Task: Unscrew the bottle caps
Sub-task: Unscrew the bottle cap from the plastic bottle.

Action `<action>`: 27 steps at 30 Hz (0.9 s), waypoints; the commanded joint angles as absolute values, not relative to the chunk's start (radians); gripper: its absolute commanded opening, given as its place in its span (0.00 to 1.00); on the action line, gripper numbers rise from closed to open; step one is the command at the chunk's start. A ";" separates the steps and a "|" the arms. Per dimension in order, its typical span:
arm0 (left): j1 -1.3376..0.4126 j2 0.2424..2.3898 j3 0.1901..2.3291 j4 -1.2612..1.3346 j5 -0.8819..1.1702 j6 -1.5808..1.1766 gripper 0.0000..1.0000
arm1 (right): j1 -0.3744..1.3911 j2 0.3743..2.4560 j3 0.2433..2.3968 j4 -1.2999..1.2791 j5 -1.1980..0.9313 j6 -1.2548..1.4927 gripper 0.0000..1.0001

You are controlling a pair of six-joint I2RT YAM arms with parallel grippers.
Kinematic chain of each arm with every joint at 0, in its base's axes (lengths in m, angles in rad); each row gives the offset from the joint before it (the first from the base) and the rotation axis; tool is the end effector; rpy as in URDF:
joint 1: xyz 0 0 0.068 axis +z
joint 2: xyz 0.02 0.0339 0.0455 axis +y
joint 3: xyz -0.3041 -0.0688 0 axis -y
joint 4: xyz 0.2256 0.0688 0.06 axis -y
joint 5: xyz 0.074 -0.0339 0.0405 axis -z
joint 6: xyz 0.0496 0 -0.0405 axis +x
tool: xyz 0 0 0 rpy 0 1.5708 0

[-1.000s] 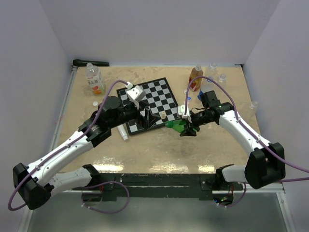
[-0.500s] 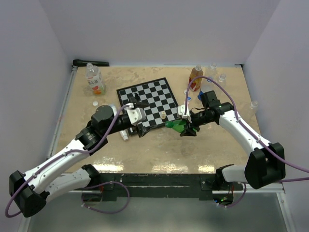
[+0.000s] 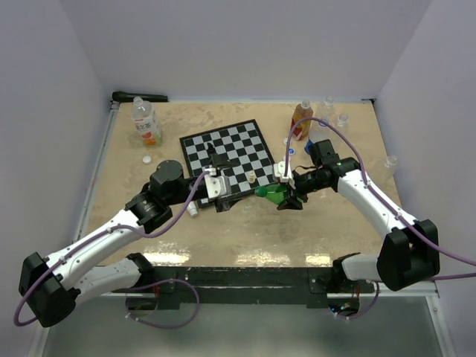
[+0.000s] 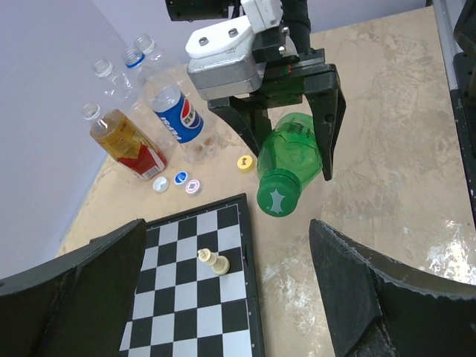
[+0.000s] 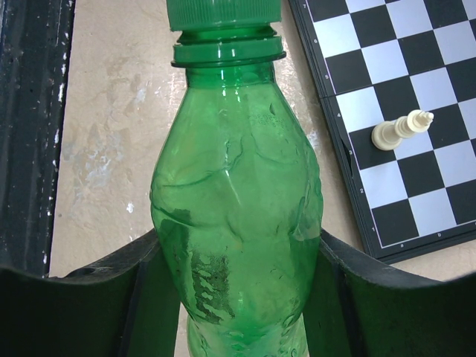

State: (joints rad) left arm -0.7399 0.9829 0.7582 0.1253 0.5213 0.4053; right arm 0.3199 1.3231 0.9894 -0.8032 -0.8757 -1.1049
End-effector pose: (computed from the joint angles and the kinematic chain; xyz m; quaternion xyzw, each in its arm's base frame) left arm 0.1318 -0.1538 0.3632 0.5335 0.5084 -0.2964 0.6076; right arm 0.1994 0.1062 0.2951 -0.6472 0.6097 0.3080 0.3385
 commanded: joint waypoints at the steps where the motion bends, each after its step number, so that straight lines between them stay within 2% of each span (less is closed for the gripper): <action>1: -0.733 1.006 0.775 0.199 0.590 0.462 0.95 | 0.321 1.324 1.008 -0.818 -0.880 -1.124 0.03; 27: -0.738 1.101 0.746 0.290 0.673 0.446 0.95 | 0.321 1.327 1.008 -0.821 -0.879 -1.127 0.03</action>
